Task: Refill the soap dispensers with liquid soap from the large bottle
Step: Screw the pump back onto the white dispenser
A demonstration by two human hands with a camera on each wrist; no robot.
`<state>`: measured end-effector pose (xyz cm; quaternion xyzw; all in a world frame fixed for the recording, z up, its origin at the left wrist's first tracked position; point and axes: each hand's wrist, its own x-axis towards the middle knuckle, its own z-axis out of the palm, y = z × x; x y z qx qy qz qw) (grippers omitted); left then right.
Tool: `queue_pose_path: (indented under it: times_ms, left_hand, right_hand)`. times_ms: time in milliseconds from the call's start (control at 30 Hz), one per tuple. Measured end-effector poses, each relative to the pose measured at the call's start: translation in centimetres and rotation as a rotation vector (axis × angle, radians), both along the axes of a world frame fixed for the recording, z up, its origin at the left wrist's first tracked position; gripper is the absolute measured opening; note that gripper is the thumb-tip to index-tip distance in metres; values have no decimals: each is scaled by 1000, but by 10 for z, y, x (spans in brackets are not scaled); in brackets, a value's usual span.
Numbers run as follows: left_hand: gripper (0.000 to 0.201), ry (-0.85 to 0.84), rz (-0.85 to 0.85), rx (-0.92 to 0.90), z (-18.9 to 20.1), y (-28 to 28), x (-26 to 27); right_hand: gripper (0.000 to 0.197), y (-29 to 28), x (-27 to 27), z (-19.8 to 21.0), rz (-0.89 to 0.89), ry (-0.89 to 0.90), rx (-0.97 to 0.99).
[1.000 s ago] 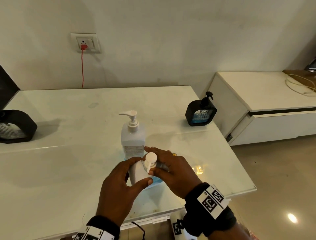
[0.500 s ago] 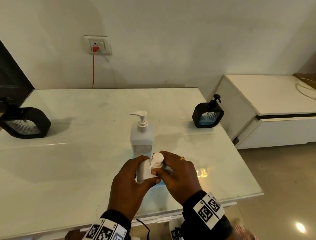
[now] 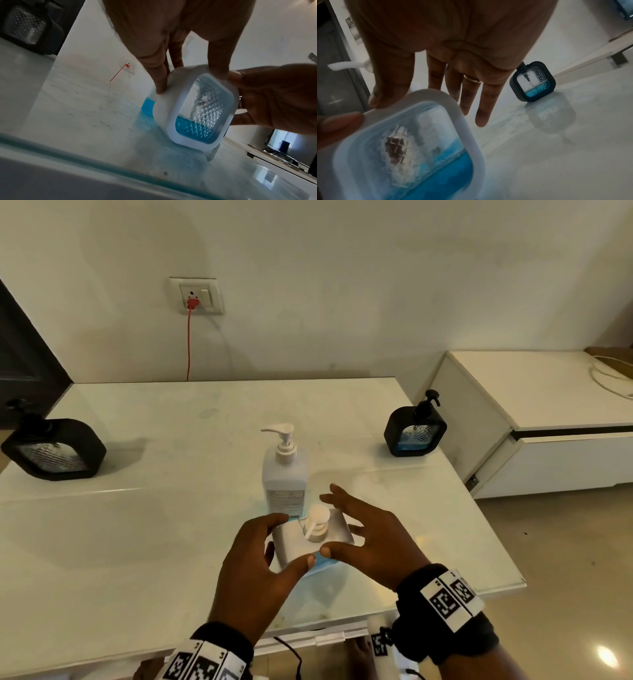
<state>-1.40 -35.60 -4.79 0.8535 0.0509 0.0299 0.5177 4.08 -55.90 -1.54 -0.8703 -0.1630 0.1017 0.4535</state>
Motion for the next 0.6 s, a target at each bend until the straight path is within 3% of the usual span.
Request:
queue_pose_path:
  times_ms: [367,600]
  left_hand:
    - [59,-1,1,26,8,-2,-5]
    - [52,7,-123,5,25,-36,-4]
  right_hand:
    - [58,-10,4,-6,-8,26,-68]
    - [58,-43,7,1,-150,-41,-150]
